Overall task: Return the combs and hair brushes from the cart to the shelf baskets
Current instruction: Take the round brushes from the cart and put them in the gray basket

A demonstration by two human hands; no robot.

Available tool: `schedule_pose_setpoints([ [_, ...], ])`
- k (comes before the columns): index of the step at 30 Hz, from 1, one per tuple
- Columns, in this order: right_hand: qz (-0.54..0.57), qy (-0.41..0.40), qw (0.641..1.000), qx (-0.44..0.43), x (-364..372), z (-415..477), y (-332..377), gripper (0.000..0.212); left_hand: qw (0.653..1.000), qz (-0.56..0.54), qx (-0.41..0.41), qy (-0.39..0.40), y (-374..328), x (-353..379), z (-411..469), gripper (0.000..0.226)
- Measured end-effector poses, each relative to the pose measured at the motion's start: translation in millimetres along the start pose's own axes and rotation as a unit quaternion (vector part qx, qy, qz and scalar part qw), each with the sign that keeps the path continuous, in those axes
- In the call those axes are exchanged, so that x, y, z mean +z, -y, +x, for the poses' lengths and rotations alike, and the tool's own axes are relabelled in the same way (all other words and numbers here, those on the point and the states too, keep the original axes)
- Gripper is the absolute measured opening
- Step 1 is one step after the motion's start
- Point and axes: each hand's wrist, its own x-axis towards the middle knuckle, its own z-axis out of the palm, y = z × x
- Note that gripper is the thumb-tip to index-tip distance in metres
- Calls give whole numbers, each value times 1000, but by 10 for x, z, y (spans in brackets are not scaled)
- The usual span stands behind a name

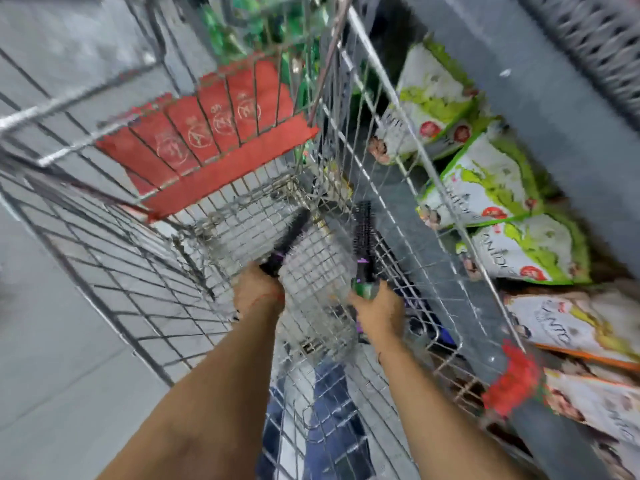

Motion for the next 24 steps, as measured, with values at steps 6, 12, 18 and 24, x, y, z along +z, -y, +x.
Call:
schedule_pose_setpoints([
  [6, 263, -159, 939, -153, -230, -599, 230, 39, 970, -221, 88, -41, -424, -365, -613, 12],
  [12, 461, -287, 807, -230, -854, -817, 551, 38, 915, -287, 264, 105, -553, -527, -1348, 15],
  [18, 602, -364, 684, -194, -1938, -1138, 548, 24, 774, -370, 466, 216, -1240, -737, -2518, 21],
  [24, 596, -454, 647, -146, -3394, -1312, -272, 14, 737, -379, 491, 268, -2116, -317, -3820, 55],
])
